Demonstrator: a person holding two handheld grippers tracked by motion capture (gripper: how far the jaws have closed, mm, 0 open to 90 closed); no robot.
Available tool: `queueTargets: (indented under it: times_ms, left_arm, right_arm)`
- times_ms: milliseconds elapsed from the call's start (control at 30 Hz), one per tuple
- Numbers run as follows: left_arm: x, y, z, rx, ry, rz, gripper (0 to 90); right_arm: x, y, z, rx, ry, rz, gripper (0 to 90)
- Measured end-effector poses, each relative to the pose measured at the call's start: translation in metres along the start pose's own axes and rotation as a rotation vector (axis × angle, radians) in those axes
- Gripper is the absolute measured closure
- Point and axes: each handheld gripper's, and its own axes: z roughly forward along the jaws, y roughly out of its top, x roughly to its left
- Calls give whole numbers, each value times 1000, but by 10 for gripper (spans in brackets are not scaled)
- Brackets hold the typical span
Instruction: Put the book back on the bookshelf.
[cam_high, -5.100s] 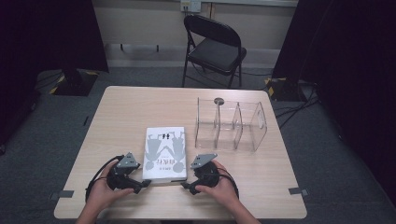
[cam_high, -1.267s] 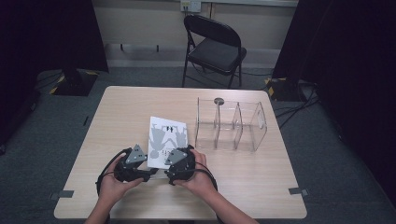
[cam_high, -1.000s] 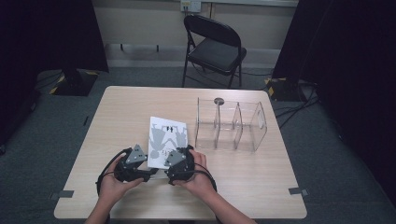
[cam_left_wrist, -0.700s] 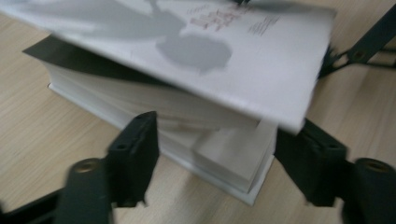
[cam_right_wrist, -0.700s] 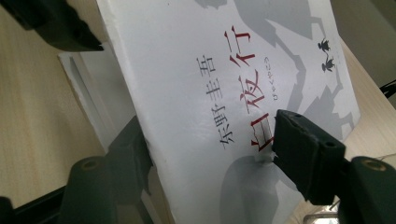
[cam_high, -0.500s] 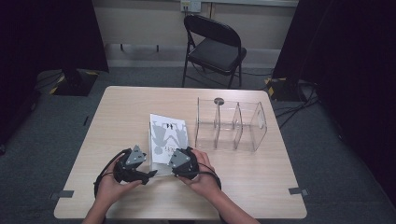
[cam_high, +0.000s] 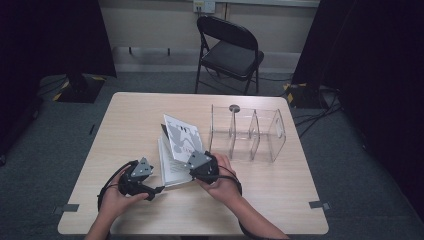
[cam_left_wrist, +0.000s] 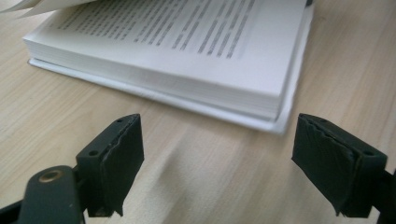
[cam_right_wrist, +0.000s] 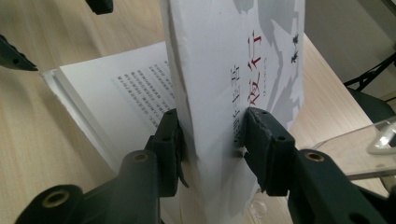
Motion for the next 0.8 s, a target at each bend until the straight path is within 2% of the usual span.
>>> queueTargets:
  times_ms: [100, 133, 233, 367, 400, 433, 500, 533, 600, 633, 733, 767, 800]
  left_arm:
    - [1, 0, 0, -3, 10, 14, 162]
    - [1, -1, 1, -20, 8, 2, 162]
    - [2, -2, 4, 19, 6, 18, 170]
    - [0, -1, 8, -6, 11, 3, 170]
    - [1, -1, 7, 4, 8, 21, 170]
    - [0, 0, 8, -5, 11, 3, 170]
    - [-1, 1, 8, -12, 24, 12, 171]
    - [0, 2, 8, -15, 29, 32, 167]
    - [1, 4, 8, -44, 46, 18, 166]
    - [2, 5, 9, -58, 42, 17, 160]
    - [0, 10, 10, -70, 63, 22, 168]
    - [0, 11, 10, -60, 76, 51, 168]
    - [-1, 12, 11, -67, 85, 51, 169]
  right_arm:
    - [-7, 3, -5, 8, 3, 14, 602]
    - [-11, 6, -8, 20, 1, 18, 610]
    - [-13, 8, -9, 27, 4, 24, 614]
    - [-18, 13, -15, 37, 12, 42, 621]
    - [-19, 15, -16, 43, 13, 36, 623]
    - [-20, 16, -17, 49, 13, 36, 624]
    - [-23, 19, -19, 59, 25, 37, 625]
    - [-24, 21, -20, 64, 31, 42, 625]
    - [-26, 24, -22, 68, 41, 39, 626]
    - [-28, 26, -23, 70, 46, 36, 626]
    - [-31, 31, -25, 75, 62, 43, 628]
    - [-31, 31, -25, 75, 62, 43, 628]
    - [-32, 32, -26, 78, 64, 41, 628]
